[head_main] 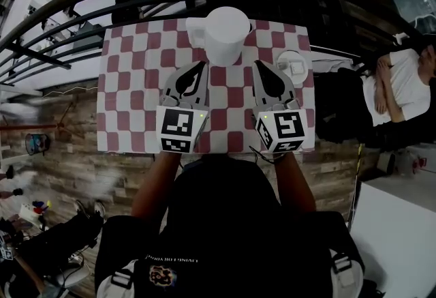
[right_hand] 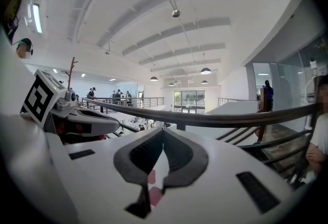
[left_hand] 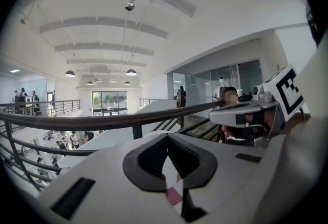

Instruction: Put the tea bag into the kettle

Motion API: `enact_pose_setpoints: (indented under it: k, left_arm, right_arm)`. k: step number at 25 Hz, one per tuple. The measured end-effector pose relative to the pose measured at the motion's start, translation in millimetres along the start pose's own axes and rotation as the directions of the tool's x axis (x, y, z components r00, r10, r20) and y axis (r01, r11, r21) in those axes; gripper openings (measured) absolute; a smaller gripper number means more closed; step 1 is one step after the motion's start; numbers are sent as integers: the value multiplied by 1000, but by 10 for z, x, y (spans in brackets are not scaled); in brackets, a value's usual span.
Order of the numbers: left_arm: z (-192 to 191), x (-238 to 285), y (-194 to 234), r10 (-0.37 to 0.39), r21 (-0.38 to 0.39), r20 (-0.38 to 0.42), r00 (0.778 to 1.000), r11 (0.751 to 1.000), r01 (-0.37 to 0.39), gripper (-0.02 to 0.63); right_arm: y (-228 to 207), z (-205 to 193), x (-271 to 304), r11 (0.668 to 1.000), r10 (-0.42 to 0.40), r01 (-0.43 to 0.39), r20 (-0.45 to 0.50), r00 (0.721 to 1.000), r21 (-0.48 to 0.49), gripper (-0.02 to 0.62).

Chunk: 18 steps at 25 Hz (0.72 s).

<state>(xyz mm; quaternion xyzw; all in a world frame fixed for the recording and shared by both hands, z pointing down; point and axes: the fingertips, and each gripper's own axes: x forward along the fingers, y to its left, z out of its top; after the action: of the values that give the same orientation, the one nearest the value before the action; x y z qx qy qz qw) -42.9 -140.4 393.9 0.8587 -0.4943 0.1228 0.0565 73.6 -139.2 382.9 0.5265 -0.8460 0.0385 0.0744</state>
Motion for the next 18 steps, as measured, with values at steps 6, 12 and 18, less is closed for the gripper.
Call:
enact_pose_setpoints:
  k: [6,12,18]
  left_arm:
    - [151,-348,-56,4,30,43,999,1000,-5,3]
    - [371,-785,-172,3,52,110,994,999,-8,3]
    - [613,-1246,-366,-7,83,194,981,997,-9,3]
  right_arm:
    - [179,205,-278,1000,-13,14,45,999,-24,15]
    - [450,504,-662,997,-21,31,124,992,-74,15]
    - [722,706,-1057,994,-20,39,183,983,-102,15]
